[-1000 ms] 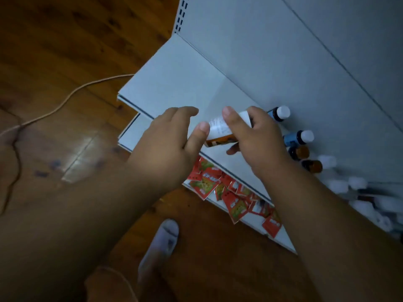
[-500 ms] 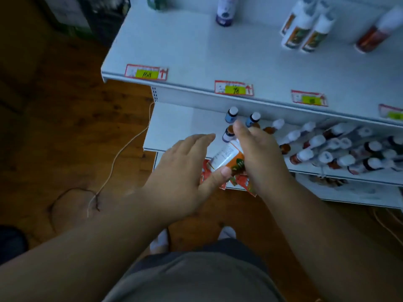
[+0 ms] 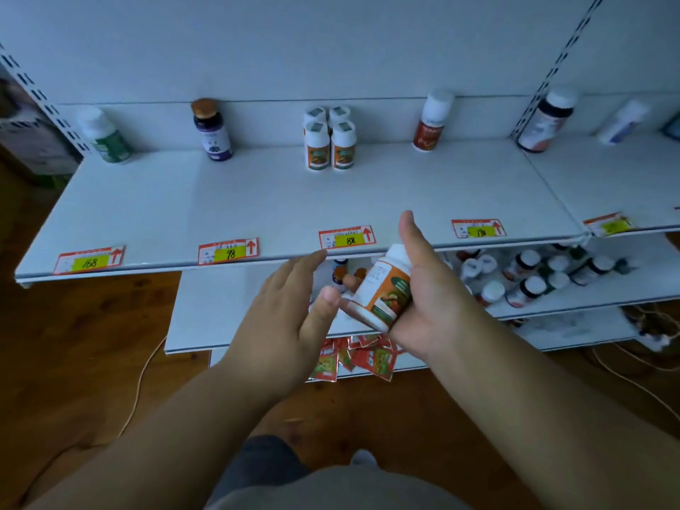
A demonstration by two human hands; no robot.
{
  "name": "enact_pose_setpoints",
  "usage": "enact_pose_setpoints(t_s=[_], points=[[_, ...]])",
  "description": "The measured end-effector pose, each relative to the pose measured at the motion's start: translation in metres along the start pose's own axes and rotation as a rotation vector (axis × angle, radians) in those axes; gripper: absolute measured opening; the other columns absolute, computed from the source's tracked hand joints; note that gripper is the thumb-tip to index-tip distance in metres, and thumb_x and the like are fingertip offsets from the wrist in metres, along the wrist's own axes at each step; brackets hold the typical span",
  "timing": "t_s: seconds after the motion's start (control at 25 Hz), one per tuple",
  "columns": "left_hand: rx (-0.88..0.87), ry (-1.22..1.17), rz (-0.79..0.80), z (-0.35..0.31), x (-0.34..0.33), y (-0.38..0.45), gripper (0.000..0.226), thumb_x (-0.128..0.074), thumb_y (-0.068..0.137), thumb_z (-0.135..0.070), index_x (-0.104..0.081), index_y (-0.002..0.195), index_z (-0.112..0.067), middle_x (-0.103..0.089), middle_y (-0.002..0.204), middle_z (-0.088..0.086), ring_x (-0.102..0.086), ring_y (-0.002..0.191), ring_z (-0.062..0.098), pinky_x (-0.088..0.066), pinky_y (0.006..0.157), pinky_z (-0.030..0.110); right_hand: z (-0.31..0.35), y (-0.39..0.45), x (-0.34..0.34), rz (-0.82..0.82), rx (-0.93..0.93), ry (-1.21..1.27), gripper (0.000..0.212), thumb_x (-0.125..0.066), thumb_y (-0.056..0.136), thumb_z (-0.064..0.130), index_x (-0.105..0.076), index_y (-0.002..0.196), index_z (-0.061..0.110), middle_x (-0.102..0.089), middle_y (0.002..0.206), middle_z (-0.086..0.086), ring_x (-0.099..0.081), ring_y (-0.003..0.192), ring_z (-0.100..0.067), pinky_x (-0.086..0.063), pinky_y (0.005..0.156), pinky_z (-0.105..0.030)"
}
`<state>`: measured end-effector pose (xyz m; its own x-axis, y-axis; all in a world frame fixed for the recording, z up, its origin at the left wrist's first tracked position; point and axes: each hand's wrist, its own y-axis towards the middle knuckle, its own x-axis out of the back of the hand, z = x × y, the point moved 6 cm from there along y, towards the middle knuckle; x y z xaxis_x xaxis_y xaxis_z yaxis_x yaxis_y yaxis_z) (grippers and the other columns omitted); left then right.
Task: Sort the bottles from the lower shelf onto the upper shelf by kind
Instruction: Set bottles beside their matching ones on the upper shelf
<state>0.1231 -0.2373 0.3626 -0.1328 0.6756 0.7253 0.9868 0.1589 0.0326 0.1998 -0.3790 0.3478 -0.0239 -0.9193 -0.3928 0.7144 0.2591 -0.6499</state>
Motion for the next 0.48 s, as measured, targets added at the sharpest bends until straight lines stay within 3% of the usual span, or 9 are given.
enact_pose_setpoints(t_s=[0.2,0.36,0.48], points=[[-0.025,0.08,-0.009,0.014,0.016,0.049,0.081,-0.006,0.082,-0.077,-0.025,0.149,-0.036,-0.035,0.152,-0.009,-0.035,0.135,0.01,-0.031,0.107,0.03,0.042,0.042,-0.048,-0.015,0.072,-0.182,0.054,-0.071,0.073,0.068,-0.06,0.1,0.022,-0.071,0.079,-0.011,-0.074,0.075,-0.028,-0.056,0.086,-0.056],[-0.075,0.145,0.06,0.048,0.029,0.105,0.085,-0.009,0.083,-0.077,-0.027,0.151,-0.028,-0.036,0.152,-0.004,-0.034,0.137,0.015,-0.028,0.111,0.034,0.068,0.089,-0.088,0.043,0.15,-0.185,0.024,-0.066,0.091,0.036,-0.056,0.097,0.015,-0.06,0.085,-0.012,-0.067,0.083,-0.029,-0.051,0.095,-0.056],[-0.077,0.271,0.132,0.071,0.025,0.145,0.088,-0.009,0.084,-0.079,-0.026,0.151,-0.025,-0.035,0.154,0.0,-0.033,0.139,0.02,-0.028,0.112,0.037,0.084,0.118,-0.095,0.02,0.307,-0.399,0.02,-0.067,0.093,0.03,-0.058,0.099,0.013,-0.066,0.099,-0.008,-0.067,0.097,-0.023,-0.05,0.098,-0.051]])
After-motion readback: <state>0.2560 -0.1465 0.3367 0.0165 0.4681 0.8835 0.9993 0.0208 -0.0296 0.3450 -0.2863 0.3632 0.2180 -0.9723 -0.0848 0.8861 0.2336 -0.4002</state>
